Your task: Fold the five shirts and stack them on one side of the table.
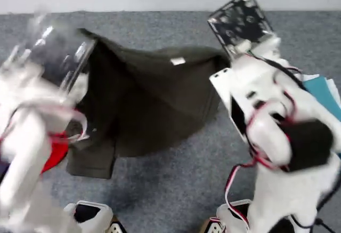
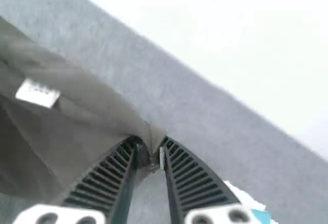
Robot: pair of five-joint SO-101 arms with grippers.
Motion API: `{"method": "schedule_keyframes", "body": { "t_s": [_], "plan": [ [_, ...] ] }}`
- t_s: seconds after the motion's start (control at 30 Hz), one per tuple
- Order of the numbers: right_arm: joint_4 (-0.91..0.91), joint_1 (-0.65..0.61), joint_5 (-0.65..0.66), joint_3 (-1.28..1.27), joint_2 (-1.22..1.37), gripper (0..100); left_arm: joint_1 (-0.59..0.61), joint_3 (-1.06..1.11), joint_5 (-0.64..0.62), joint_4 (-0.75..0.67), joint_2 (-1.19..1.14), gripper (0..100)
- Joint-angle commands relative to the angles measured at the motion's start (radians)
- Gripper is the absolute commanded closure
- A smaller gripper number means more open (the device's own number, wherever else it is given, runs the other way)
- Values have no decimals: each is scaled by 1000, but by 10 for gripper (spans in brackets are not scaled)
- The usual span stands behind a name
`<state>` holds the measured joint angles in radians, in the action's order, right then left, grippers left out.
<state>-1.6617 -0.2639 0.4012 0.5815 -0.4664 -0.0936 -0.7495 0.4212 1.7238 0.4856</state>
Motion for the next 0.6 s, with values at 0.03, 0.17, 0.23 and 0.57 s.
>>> {"method": "schedule_keyframes", "body": {
  "t_s": [0.03,0.17,0.23,0.57],
  "plan": [
    [-91,13,-11,241,-35,988,8,-93,6,-12,118,987],
    [-128,15,-11,407,-35,988,8,-108,6,-78,207,987],
    [-128,36,-11,473,-38,988,8,-105,6,-117,244,987],
    [-128,312,-84,509,-217,988,8,-113,8,-172,290,987]
  ]
}}
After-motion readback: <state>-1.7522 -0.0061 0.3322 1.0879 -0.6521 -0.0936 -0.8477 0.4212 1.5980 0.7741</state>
